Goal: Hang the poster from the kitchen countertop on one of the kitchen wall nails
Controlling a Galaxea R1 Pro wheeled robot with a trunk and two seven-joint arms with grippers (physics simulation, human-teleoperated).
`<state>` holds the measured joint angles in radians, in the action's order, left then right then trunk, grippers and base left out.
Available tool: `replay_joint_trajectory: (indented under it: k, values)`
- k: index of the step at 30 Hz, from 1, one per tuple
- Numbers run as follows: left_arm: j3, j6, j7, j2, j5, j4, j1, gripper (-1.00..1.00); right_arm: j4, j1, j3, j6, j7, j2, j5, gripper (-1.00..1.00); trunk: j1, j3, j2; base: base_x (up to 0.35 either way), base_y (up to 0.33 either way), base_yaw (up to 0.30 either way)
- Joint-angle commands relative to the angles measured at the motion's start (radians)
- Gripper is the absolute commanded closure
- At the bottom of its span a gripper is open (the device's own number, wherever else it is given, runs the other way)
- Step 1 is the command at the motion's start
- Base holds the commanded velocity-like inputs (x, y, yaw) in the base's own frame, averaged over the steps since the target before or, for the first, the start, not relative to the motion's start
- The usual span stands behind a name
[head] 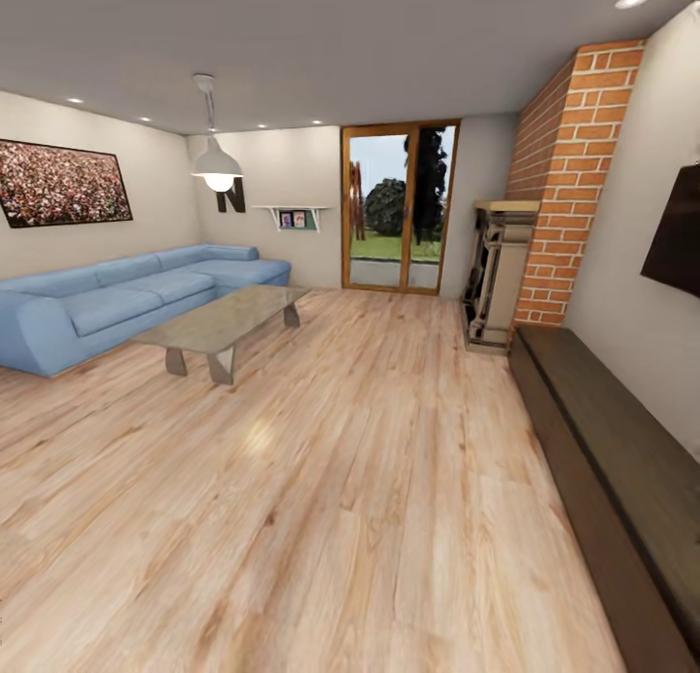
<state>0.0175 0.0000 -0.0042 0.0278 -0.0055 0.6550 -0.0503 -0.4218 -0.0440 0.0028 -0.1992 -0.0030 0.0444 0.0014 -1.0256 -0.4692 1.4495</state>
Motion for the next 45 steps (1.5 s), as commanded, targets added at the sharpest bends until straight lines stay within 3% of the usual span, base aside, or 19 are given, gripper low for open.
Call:
replay_joint_trajectory:
  k: [1,8,24,38,45]
  values:
    - [0.001,0.0,0.0,0.0,-0.001,0.002,0.0,-1.0,0.0,-0.001,0.0,-0.003,-0.001,0.0,0.0,-1.0,0.001,-0.001,0.001,-0.325,0.0,-0.045]
    - [0.001,0.0,0.0,0.0,-0.001,0.002,0.0,-1.0,0.001,-0.001,0.0,-0.003,0.0,0.0,0.0,-1.0,0.001,-0.001,0.001,-0.329,0.0,-0.083]
    - [0.001,0.0,0.0,0.0,-0.001,0.002,0.0,-1.0,0.0,-0.001,-0.001,-0.005,-0.001,0.006,-0.002,-1.0,0.001,-0.001,0.001,-0.321,0.0,-0.266]
    - [-0.001,-0.001,0.001,-0.002,-0.001,-0.04,0.0,-1.0,0.0,-0.001,-0.002,-0.005,-0.001,0.006,-0.002,-1.0,0.001,-0.001,0.001,-0.046,0.0,-0.29]
    - [-0.001,-0.002,0.001,-0.002,-0.001,-0.041,0.0,-1.0,0.0,-0.001,-0.002,-0.005,-0.002,0.007,0.0,-1.0,0.001,-0.001,0.001,-0.022,0.0,-0.083]
